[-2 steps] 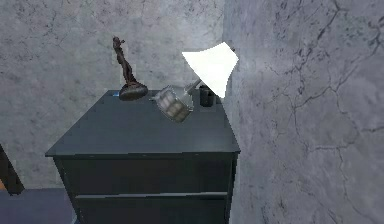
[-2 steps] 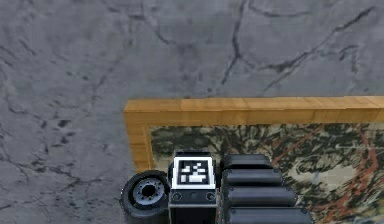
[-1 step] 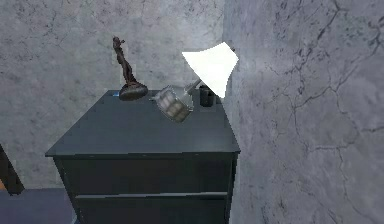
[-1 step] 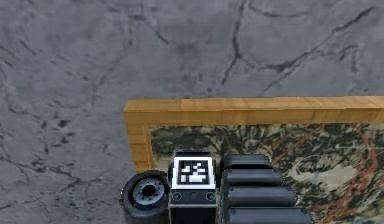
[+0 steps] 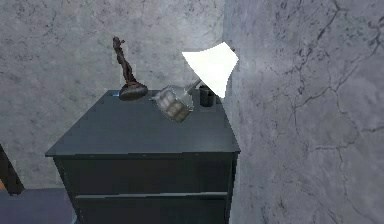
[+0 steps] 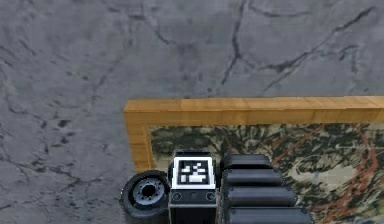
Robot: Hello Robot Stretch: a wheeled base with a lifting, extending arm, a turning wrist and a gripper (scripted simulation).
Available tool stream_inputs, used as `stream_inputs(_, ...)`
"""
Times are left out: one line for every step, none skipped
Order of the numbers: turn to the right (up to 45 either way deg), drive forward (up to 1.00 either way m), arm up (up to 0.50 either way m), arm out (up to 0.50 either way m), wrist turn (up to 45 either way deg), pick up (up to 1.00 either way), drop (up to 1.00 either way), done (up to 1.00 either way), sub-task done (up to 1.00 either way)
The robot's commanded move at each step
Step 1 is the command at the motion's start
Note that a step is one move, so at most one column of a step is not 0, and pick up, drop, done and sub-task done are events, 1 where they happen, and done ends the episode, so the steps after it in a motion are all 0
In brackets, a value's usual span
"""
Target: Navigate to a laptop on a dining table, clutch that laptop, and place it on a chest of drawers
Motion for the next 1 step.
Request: stream_inputs(-12.0, 0.00, 0.00, 0.00, 0.0, 0.00, 0.00, 0.00, 0.00)
